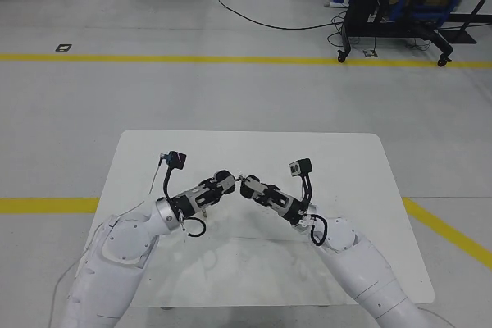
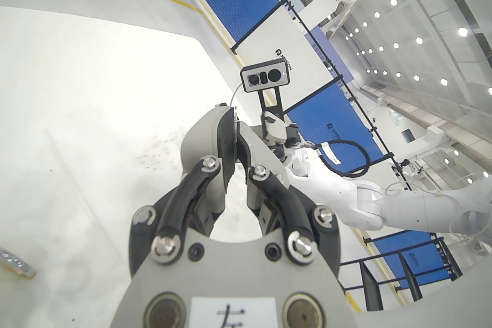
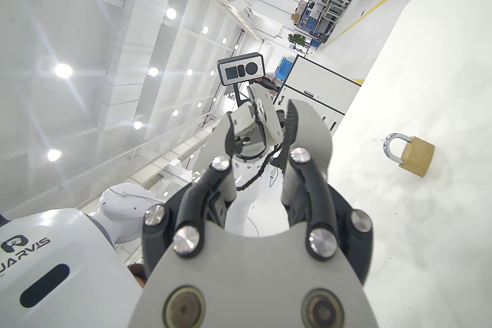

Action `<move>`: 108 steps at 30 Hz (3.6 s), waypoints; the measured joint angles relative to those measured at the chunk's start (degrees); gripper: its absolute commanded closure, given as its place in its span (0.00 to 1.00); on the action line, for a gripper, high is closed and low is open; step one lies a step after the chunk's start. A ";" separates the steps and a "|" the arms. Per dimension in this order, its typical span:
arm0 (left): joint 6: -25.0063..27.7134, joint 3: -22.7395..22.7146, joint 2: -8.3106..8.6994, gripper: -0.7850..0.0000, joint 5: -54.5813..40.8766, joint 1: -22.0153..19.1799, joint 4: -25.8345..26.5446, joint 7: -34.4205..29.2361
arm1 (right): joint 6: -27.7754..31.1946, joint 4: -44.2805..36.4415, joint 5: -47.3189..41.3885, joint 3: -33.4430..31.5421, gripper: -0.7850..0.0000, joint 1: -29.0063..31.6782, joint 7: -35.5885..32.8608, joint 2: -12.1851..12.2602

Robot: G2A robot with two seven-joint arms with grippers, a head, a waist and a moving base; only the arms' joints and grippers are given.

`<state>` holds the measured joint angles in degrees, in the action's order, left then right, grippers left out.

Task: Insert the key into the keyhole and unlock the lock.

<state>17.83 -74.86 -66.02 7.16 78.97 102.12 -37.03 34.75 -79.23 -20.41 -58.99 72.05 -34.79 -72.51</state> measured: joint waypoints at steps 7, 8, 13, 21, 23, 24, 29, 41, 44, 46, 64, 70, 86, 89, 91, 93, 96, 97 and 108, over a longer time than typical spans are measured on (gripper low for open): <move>-0.38 -1.11 0.04 1.00 -2.73 0.53 -0.27 1.11 | 0.00 0.00 0.00 0.00 0.00 0.00 0.00 0.00; -0.38 -1.11 0.04 1.00 -2.72 0.53 -0.27 1.10 | 0.00 0.00 0.00 0.00 0.00 0.00 0.00 0.00; -0.60 -1.09 0.07 1.00 -1.95 0.64 -0.11 1.35 | 0.20 -0.31 2.19 -0.21 0.00 -0.35 1.45 0.14; -0.43 -0.34 0.85 1.00 -4.50 0.12 -0.05 -10.60 | -4.26 -3.34 29.17 -5.21 0.05 -1.84 -7.25 2.55; 0.33 -0.22 1.10 1.00 -6.41 -0.67 -0.55 -15.09 | -4.37 -4.63 26.02 -8.00 0.36 -1.34 -11.66 3.39; 0.88 -0.09 1.19 1.00 -6.97 -0.80 -0.60 -16.49 | -4.53 -5.09 23.27 -9.10 0.38 -1.09 -13.42 3.73; 1.77 0.46 1.52 1.00 -6.28 -1.17 -0.75 -18.87 | -5.29 -6.74 13.52 -12.22 0.56 0.18 -18.93 4.72; 2.95 2.40 1.67 1.00 -3.81 -1.21 -0.02 -14.64 | -7.02 -5.33 9.47 -9.04 0.60 -0.58 -21.72 4.75; 2.98 2.57 1.78 1.00 -3.71 -1.31 -0.13 -14.53 | -6.30 -5.78 8.74 -8.56 0.64 -0.56 -22.70 4.84; 2.95 2.72 1.84 1.00 -3.51 -1.38 -0.17 -14.39 | -6.07 -5.97 8.30 -8.43 0.68 -0.50 -23.20 4.92; 3.09 3.63 2.43 1.00 -1.92 -1.30 0.28 -12.87 | -6.58 -5.96 8.36 -7.00 1.00 -0.84 -21.49 5.32; 2.34 3.30 2.66 0.00 -0.52 -1.29 0.38 -11.64 | -6.03 -5.86 7.88 -6.97 1.00 -0.70 -21.34 5.51; 1.66 3.24 2.73 0.00 1.31 -1.28 0.55 -10.96 | -0.41 -2.93 5.06 -18.26 1.00 2.48 -13.02 7.38; 1.66 3.24 2.73 0.00 1.32 -1.28 0.55 -10.96 | -0.46 -2.97 5.08 -18.02 1.00 2.44 -13.73 7.36; 1.60 3.19 2.72 0.00 1.32 -1.29 0.66 -10.86 | -0.46 -2.98 5.09 -18.02 1.00 2.44 -13.73 7.36; 0.85 2.73 2.77 0.00 2.15 -1.39 1.97 -9.75 | -0.46 -2.98 5.09 -18.03 1.00 2.44 -13.71 7.36; -3.46 0.99 3.35 0.00 10.24 -1.00 6.36 -9.22 | -0.46 -2.98 5.10 -18.03 1.00 2.44 -13.71 7.36; -5.66 0.23 3.62 0.00 14.59 -0.30 8.49 -9.81 | -0.46 -2.98 5.10 -18.03 1.00 2.44 -13.71 7.36; -30.10 4.94 4.82 0.00 61.19 6.14 21.75 -24.51 | -0.46 -2.98 5.09 -18.03 1.00 2.44 -13.71 7.36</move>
<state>-12.28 -69.92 -61.19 68.35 85.11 123.87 -61.54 34.29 -82.20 -15.32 -77.02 74.49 -48.50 -65.15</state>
